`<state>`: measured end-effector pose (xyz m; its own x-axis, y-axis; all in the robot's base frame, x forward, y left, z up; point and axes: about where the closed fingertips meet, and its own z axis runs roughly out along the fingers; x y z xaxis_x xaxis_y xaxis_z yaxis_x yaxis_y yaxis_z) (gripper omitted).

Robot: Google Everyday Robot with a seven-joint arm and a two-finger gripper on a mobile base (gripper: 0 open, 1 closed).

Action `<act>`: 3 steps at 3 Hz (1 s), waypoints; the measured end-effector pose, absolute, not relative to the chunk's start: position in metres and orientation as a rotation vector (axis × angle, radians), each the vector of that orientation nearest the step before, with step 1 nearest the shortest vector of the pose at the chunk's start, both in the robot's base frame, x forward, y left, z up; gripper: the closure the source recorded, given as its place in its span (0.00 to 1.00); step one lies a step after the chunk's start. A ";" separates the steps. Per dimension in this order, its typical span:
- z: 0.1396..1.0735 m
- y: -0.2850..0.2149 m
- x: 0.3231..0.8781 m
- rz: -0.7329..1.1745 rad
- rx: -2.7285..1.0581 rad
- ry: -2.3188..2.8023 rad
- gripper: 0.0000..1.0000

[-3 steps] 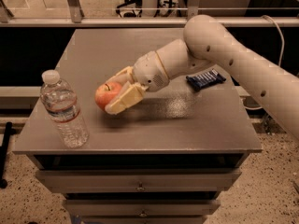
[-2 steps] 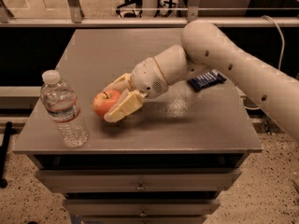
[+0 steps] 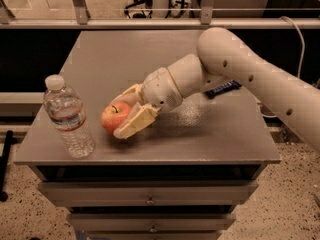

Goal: Move apple near water bottle

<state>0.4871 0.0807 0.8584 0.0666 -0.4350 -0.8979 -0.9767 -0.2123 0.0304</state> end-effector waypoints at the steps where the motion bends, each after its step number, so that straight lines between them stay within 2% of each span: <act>1: 0.853 0.080 0.485 1.097 -1.712 1.402 0.51; 3: 0.845 0.081 0.482 1.094 -1.685 1.386 0.05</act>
Offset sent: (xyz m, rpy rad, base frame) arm -0.0037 -0.0050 -0.0159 0.0405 -0.0275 -0.0315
